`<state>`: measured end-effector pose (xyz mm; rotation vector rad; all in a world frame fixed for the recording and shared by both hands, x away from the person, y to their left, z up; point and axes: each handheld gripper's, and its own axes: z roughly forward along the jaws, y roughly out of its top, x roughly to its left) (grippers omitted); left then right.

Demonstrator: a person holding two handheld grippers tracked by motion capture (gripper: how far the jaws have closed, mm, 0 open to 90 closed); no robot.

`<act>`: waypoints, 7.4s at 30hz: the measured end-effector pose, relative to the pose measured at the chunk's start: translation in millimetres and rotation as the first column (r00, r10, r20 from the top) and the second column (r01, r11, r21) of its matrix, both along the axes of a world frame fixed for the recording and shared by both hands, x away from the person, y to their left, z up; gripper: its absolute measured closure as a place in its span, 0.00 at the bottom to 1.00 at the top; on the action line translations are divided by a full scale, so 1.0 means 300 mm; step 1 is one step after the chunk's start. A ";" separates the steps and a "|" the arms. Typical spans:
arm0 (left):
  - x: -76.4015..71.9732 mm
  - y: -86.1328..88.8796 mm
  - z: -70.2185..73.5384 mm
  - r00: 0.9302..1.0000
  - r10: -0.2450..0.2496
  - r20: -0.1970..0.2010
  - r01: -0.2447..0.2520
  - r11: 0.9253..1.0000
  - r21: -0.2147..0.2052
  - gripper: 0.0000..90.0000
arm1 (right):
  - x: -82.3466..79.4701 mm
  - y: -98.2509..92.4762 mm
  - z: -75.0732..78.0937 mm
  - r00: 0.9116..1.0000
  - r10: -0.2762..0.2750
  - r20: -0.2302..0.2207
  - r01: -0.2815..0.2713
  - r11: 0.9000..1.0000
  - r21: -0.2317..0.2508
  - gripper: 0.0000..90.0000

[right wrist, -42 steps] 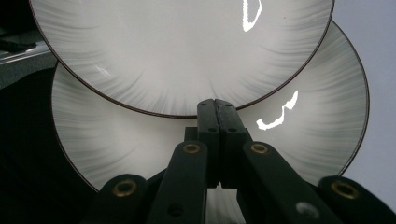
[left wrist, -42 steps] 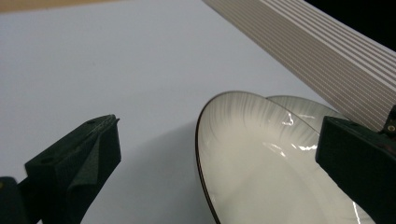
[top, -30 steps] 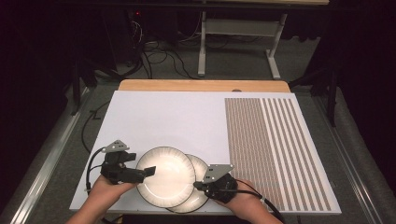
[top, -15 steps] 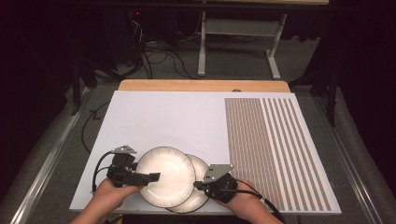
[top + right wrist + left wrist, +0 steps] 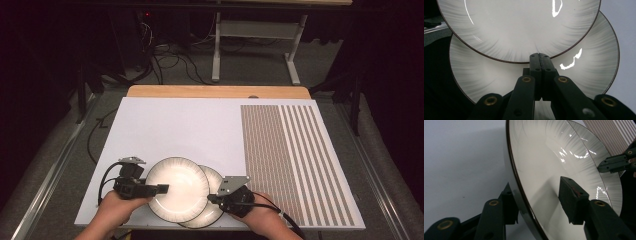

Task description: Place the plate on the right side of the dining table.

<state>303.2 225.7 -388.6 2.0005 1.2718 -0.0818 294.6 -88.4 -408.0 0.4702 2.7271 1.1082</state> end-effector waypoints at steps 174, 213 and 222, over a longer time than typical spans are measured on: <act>-0.062 0.035 0.049 0.808 -0.035 0.588 0.059 0.998 -0.022 0.88 | 0.167 0.017 0.034 0.964 -0.258 -0.063 0.263 0.896 0.357 0.77; -0.007 -0.159 0.148 0.838 0.012 0.546 0.092 0.983 -0.161 0.89 | 0.137 -0.208 0.178 0.948 -0.312 -0.059 0.306 0.847 0.434 0.94; 0.063 -0.313 0.182 0.845 -0.060 0.531 0.150 0.980 -0.128 0.89 | 0.131 -0.359 0.201 0.924 -0.381 -0.040 0.358 0.822 0.443 0.94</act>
